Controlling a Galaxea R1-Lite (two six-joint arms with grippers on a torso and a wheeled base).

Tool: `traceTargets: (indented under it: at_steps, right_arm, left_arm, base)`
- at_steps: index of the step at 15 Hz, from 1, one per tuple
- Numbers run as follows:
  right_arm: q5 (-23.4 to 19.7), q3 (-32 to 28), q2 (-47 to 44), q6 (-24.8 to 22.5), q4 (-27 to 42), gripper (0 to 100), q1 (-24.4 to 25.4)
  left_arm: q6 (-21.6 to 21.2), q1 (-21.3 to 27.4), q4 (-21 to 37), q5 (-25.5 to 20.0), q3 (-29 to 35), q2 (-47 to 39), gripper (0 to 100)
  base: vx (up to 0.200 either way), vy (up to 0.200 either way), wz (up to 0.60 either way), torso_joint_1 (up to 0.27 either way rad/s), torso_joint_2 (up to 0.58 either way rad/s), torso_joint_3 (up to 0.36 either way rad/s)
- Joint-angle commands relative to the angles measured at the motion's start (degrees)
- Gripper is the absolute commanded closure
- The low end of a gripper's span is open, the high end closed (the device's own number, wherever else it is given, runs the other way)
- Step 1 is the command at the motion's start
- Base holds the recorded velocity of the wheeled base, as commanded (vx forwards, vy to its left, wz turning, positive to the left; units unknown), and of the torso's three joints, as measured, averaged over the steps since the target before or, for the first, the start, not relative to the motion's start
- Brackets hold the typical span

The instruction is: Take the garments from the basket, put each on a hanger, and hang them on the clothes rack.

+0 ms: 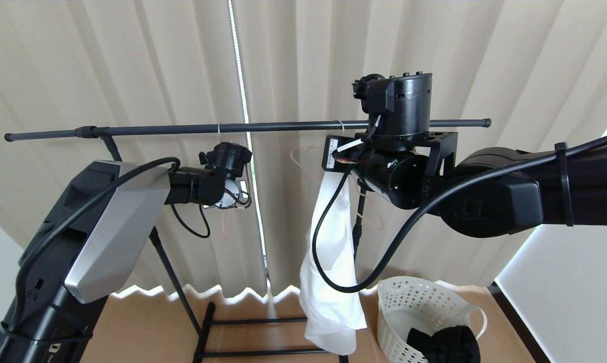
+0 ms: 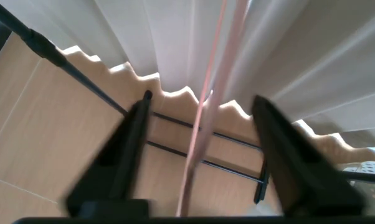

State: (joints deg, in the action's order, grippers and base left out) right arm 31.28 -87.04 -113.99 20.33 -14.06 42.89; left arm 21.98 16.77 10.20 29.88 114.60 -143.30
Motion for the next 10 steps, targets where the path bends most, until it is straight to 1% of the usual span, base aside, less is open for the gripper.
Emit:
traceTargets:
  at_steps: [1, 10]
  right_arm:
    - [0.0, 0.0, -0.1, 0.0, 0.0, 100, 0.0]
    - [0.0, 0.1, -0.1, 0.1, 0.0, 100, 0.0]
  left_arm:
    - [0.0, 0.0, -0.1, 0.1, 0.0, 0.1, 100]
    - [-0.1, 0.1, -0.5, 0.1, 0.0, 1.7, 100]
  base:
    - [0.000, 0.000, 0.00, 0.000, 0.00, 0.000]
    - [0.000, 0.000, 0.00, 0.000, 0.00, 0.000]
